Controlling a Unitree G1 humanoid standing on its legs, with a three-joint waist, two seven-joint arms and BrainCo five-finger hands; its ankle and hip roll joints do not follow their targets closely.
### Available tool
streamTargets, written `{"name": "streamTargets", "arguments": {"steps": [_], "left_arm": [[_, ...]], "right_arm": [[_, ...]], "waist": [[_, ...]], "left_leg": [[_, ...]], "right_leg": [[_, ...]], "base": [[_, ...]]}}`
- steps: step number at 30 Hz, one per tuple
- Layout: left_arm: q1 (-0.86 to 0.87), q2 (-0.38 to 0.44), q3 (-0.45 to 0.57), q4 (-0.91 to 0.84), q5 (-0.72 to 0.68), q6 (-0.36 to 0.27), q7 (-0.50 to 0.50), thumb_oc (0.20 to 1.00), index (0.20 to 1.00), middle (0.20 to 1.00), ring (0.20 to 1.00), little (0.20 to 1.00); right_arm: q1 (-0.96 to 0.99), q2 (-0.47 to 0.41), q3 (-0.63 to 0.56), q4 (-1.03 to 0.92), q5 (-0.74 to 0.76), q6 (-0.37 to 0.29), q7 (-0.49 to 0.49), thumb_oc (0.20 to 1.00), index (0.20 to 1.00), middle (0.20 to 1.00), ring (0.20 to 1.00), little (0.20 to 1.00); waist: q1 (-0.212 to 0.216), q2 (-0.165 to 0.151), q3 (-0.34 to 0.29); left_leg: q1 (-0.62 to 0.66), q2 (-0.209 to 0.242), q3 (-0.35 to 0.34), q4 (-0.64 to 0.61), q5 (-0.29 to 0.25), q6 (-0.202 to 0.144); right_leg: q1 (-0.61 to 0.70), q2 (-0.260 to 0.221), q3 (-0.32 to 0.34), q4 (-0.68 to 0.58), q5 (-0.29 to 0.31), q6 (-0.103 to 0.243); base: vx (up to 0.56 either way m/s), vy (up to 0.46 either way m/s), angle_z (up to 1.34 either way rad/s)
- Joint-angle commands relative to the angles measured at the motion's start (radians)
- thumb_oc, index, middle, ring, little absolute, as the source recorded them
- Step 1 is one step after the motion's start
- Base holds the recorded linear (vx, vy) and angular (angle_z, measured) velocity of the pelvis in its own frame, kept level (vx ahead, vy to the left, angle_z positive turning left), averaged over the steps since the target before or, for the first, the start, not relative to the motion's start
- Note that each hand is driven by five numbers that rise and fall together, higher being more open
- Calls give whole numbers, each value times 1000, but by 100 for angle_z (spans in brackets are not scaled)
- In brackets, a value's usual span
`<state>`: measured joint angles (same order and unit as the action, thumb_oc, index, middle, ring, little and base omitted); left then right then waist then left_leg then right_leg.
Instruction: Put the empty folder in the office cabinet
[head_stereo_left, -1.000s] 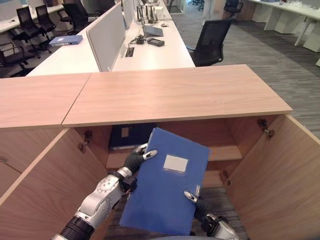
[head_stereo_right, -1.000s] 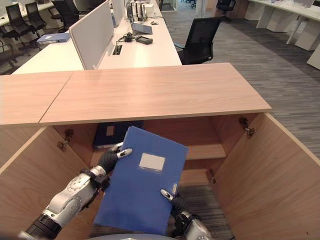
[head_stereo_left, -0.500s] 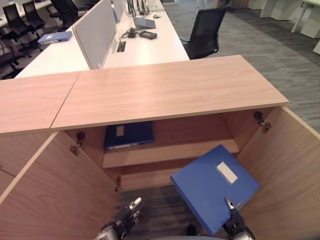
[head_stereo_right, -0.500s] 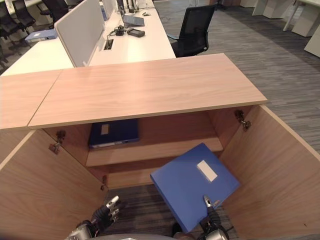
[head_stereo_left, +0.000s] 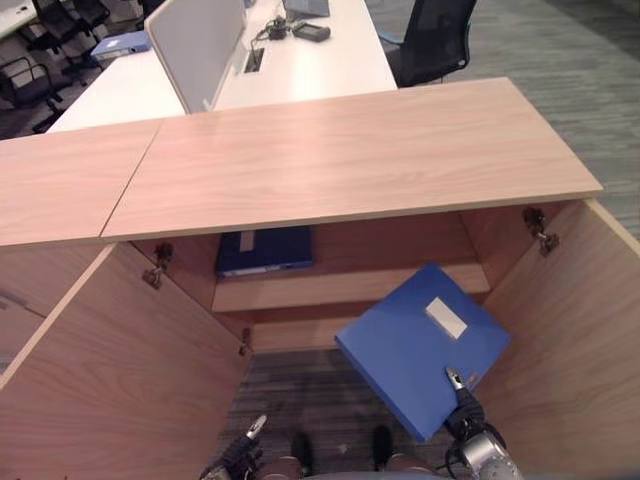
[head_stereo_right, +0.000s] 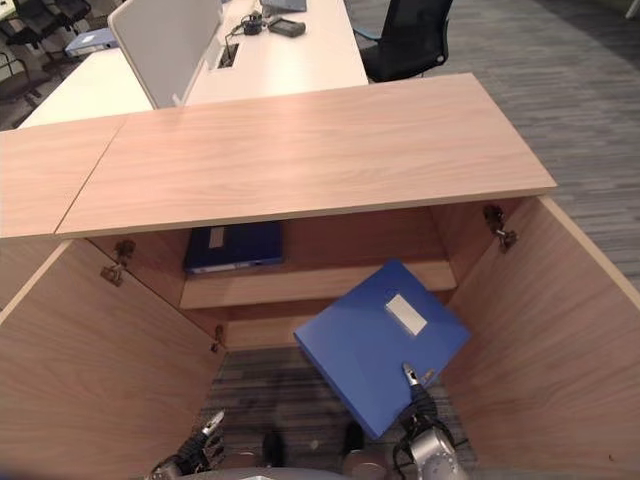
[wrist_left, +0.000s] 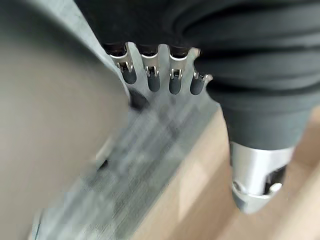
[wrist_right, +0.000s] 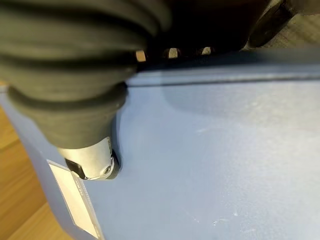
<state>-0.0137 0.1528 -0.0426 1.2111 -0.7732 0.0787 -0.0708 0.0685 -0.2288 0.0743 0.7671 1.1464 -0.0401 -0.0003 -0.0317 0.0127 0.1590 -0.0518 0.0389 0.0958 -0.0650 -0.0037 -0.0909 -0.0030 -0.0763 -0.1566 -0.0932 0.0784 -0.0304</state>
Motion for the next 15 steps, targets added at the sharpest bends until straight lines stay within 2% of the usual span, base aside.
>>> {"name": "streamTargets", "arguments": {"steps": [1, 3, 5, 9, 10, 11, 12, 13, 15], "left_arm": [[23, -7, 39, 35, 55, -17, 2, 1000, 1000, 1000, 1000, 1000], [39, -8, 65, 81, 104, -18, 4, 1000, 1000, 1000, 1000, 1000], [47, -10, 70, 89, 111, -15, -1, 1000, 1000, 1000, 1000, 1000], [68, -9, 88, 134, 151, -6, 1, 1000, 1000, 1000, 1000, 1000], [72, -3, 94, 138, 170, -9, 4, 1000, 1000, 1000, 1000, 1000], [72, -3, 94, 138, 170, -9, 4, 1000, 1000, 1000, 1000, 1000], [72, 2, 101, 137, 177, -10, 15, 1000, 1000, 1000, 1000, 1000], [70, 5, 101, 140, 185, -13, 23, 1000, 1000, 1000, 1000, 1000], [57, 19, 105, 157, 211, -19, 36, 1000, 1000, 1000, 1000, 1000]], "right_arm": [[-15, 12, 5, -28, -21, -24, 54, 200, 200, 200, 200, 200], [4, 22, 5, -10, -31, -11, 60, 200, 200, 200, 200, 200], [9, 25, 8, -6, -37, -5, 64, 200, 200, 200, 200, 200], [5, 38, 16, -8, -52, 6, 66, 200, 200, 200, 200, 200], [5, 43, 17, -21, -68, 11, 66, 200, 200, 200, 200, 200], [6, 43, 17, -21, -68, 11, 66, 200, 200, 200, 200, 200], [-3, 49, 20, -42, -79, 10, 68, 200, 200, 200, 200, 200], [-12, 51, 23, -51, -79, 6, 73, 200, 200, 200, 200, 200], [-41, 50, 44, -82, -83, -8, 76, 200, 200, 200, 200, 200]], "waist": [[21, 21, -21], [20, 28, -60], [21, 27, -68], [27, 28, -91], [34, 30, -98], [35, 29, -98], [42, 40, -89], [38, 45, -73], [28, 56, -35]], "left_leg": [[-73, 15, 9, -7, 125, 7], [-42, 15, 27, -22, 125, 10], [-26, 10, 35, -22, 115, 15], [15, -13, 64, -22, 74, 47], [30, -28, 81, -22, 51, 66], [30, -28, 82, -22, 51, 66], [45, -38, 97, -20, 27, 89], [53, -41, 102, -18, 20, 100], [47, -38, 125, -15, 17, 114]], "right_leg": [[145, 70, -20, 52, -235, 64], [175, 53, -17, 38, -237, 74], [186, 43, -13, 32, -237, 79], [200, -1, 13, 30, -229, 112], [187, -27, 18, 60, -226, 133], [185, -28, 19, 62, -226, 133], [126, -60, 31, 177, -217, 158], [80, -70, 44, 252, -203, 171], [-39, -82, 65, 388, -157, 180]], "base": [[219, 156, -40], [315, 230, -54], [197, 170, -47], [187, 246, -36], [163, 261, -23], [165, 357, -28], [58, 263, -25], [6, 340, -35], [-95, 192, -34]]}}
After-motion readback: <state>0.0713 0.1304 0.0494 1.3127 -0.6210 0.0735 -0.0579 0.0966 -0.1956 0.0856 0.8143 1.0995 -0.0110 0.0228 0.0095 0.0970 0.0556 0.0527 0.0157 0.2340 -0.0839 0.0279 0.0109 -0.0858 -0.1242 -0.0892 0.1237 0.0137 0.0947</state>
